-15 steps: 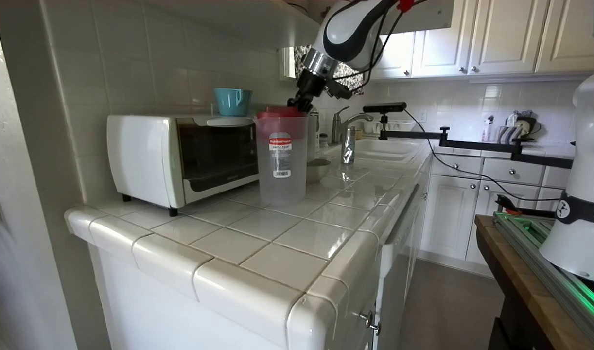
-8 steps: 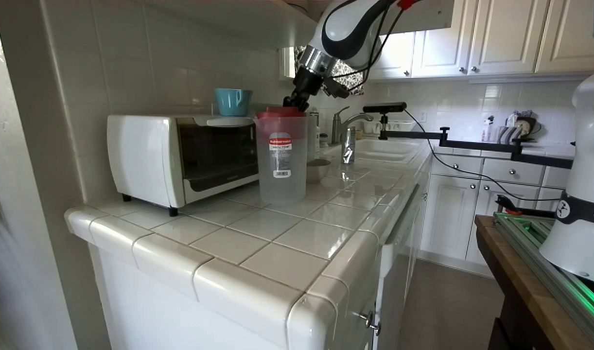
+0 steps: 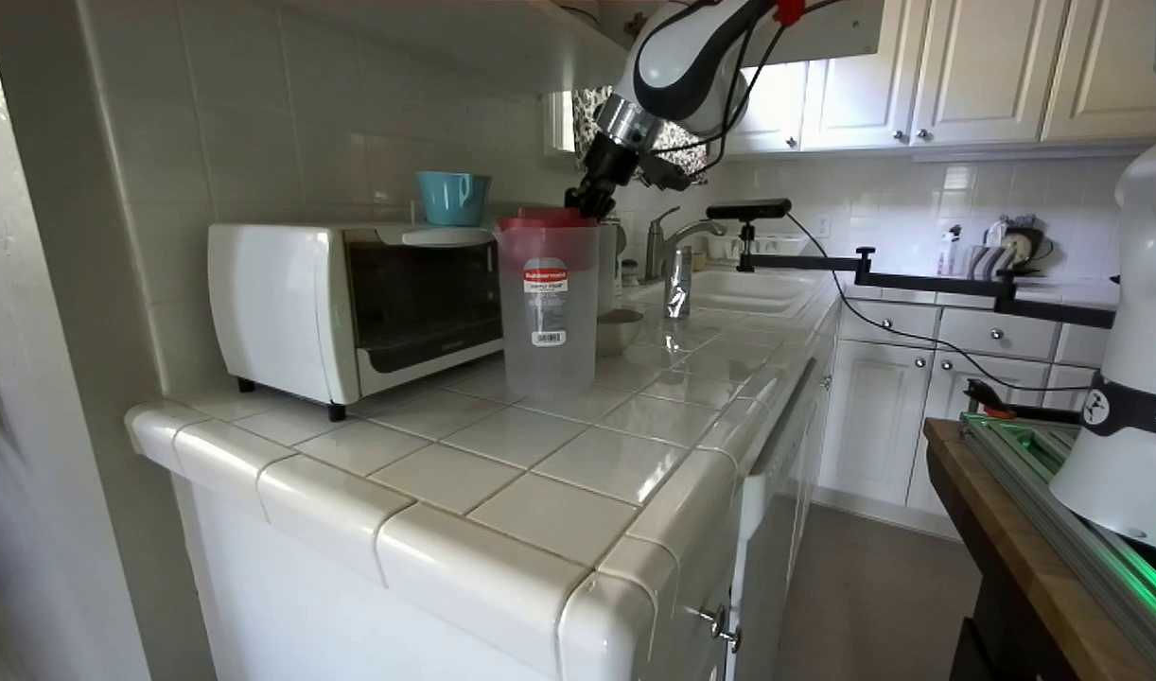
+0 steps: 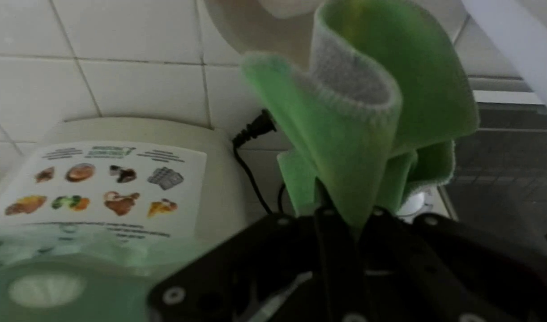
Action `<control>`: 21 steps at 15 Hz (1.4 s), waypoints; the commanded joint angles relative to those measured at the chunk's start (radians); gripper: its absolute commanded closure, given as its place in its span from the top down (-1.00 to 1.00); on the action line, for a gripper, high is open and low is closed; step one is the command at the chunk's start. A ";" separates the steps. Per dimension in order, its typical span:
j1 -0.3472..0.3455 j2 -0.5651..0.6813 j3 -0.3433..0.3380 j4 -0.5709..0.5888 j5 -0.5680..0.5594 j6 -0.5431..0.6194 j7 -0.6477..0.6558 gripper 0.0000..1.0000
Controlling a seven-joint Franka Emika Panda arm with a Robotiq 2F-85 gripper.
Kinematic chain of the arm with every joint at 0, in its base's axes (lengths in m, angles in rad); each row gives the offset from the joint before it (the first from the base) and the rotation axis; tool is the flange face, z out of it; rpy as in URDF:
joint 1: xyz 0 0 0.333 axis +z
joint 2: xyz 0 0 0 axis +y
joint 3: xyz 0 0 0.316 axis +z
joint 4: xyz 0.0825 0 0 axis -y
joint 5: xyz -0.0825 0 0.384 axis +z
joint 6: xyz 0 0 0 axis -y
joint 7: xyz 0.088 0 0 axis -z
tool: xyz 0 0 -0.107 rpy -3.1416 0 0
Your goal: Use the green towel to wipe around the oven knobs
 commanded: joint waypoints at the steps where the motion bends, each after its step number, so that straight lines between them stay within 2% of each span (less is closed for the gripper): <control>1: 0.001 0.008 -0.012 0.010 -0.030 0.007 0.027 -0.97; 8: 0.026 -0.012 0.058 -0.022 0.002 0.007 -0.021 -0.97; 16: 0.000 0.022 -0.041 0.037 -0.051 0.010 0.082 -0.97; 21: 0.020 0.001 -0.003 0.005 -0.039 0.009 0.057 -0.97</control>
